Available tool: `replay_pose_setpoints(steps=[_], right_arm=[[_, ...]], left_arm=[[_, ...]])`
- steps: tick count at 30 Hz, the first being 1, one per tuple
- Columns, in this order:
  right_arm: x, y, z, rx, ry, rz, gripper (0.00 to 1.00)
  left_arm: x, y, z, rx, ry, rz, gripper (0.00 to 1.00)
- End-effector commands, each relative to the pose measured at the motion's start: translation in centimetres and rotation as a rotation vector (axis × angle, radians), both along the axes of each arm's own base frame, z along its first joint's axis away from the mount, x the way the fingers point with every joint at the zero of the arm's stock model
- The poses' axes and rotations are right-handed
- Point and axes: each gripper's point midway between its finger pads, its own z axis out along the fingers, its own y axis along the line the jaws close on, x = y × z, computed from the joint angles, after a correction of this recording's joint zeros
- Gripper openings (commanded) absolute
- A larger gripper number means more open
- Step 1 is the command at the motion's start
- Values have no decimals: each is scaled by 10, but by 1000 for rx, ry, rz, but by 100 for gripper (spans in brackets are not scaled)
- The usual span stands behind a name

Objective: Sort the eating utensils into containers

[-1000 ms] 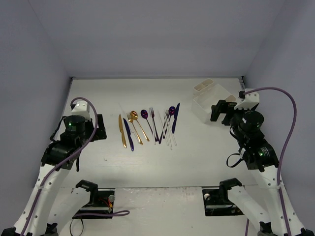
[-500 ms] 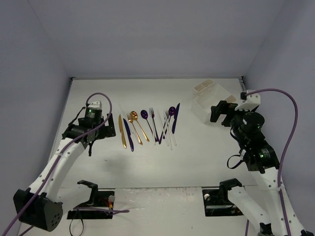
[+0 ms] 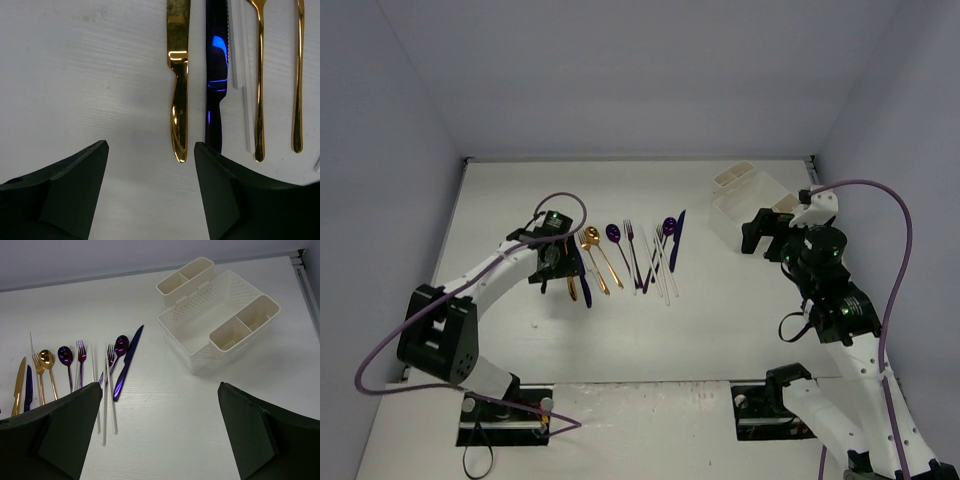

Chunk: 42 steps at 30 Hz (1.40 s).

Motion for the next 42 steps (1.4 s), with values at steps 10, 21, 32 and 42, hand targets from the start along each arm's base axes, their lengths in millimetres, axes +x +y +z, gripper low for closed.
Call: replay_pose_setpoints(steps=[10, 21, 32, 42], right_arm=[[-2, 4, 9, 21, -38, 17, 100], [-3, 4, 8, 19, -36, 24, 100], [-7, 5, 4, 15, -30, 33, 100], [-9, 4, 6, 16, -32, 35, 100]], left_arm=[[46, -20, -6, 7, -64, 114, 47], [56, -24, -22, 22, -45, 115, 40], [59, -27, -39, 24, -13, 115, 40], [52, -26, -60, 39, 38, 109, 15]])
